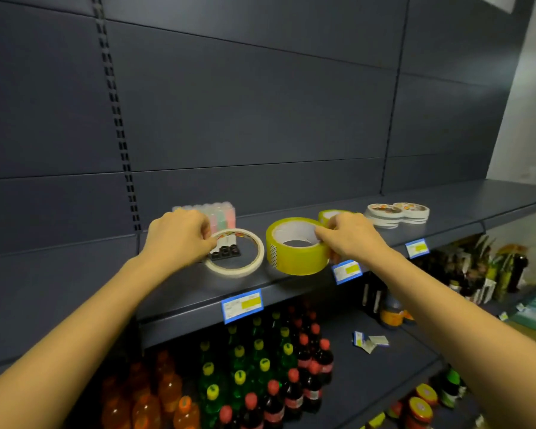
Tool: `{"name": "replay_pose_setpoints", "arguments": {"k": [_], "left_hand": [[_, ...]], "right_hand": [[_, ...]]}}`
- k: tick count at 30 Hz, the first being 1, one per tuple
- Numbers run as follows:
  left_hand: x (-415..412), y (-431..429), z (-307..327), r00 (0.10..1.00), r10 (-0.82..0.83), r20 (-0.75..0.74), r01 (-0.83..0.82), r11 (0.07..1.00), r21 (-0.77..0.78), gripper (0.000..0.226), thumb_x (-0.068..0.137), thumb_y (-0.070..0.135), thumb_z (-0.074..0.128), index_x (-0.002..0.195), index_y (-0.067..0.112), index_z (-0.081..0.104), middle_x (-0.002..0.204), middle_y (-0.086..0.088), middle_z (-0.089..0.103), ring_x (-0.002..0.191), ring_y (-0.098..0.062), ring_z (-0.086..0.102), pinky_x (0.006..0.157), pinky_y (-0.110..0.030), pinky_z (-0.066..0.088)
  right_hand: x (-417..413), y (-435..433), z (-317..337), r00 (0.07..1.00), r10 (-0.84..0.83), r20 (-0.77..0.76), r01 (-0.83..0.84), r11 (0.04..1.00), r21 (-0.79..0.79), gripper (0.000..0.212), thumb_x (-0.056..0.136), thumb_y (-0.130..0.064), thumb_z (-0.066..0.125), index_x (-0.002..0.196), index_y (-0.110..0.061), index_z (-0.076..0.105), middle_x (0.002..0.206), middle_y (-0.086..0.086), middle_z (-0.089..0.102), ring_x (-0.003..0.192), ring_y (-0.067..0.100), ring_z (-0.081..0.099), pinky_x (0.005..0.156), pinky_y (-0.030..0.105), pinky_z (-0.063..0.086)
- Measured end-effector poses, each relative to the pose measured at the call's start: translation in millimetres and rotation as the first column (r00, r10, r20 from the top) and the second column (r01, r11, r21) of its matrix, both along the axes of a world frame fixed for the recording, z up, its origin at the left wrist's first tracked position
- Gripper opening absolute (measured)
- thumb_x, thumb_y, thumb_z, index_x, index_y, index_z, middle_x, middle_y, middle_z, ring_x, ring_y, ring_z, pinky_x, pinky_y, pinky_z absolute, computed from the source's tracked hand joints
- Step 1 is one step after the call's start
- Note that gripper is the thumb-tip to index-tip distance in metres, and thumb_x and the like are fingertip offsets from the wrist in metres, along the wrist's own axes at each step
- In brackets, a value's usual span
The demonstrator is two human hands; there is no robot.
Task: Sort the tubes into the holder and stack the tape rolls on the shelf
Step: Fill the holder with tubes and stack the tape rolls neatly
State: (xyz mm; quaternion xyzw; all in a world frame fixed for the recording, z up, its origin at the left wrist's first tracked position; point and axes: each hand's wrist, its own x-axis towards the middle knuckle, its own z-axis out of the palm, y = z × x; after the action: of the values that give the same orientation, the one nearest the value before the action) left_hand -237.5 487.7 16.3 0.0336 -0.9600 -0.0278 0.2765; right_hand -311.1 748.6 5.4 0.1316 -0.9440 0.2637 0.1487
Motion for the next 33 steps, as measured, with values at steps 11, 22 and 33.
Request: {"name": "replay_pose_setpoints", "arguments": {"k": [11,22,33], "left_hand": [[-79,47,24,0.997,0.074,0.000,-0.073,0.997,0.026,0.018,0.082,0.034,0.063,0.068,0.023,0.062,0.078,-0.002,0.068,0.077,-0.025,0.060,0.064,-0.029,0.040],[-157,96,37,0.984,0.177,-0.013,-0.176,0.982,0.062,0.020,0.081,0.039,0.064,0.072,0.022,0.067,0.080,-0.004,0.070,0.074,-0.025,0.057,0.063,-0.028,0.036],[-238,232,34,0.993,0.092,0.076,-0.105,0.977,0.187,0.020,0.078,0.035,0.067,0.062,0.022,0.064,0.062,0.006,0.061,0.069,-0.020,0.056,0.058,-0.026,0.037]], "right_hand": [[-100,-3,-10,0.999,0.039,0.034,-0.041,0.999,0.035,0.042,0.085,-0.035,0.057,0.054,-0.012,0.040,0.057,0.007,0.043,0.069,0.027,0.048,0.049,0.029,0.031],[-164,24,-1,0.965,0.259,-0.048,-0.243,0.946,0.213,0.035,0.092,-0.047,0.048,0.106,-0.019,0.062,0.114,0.010,0.064,0.109,0.035,0.055,0.083,0.038,0.044],[-251,211,31,0.957,0.289,-0.007,-0.281,0.936,0.210,0.018,0.089,-0.039,0.056,0.101,-0.028,0.064,0.105,-0.007,0.067,0.101,0.019,0.061,0.090,0.040,0.051]]}}
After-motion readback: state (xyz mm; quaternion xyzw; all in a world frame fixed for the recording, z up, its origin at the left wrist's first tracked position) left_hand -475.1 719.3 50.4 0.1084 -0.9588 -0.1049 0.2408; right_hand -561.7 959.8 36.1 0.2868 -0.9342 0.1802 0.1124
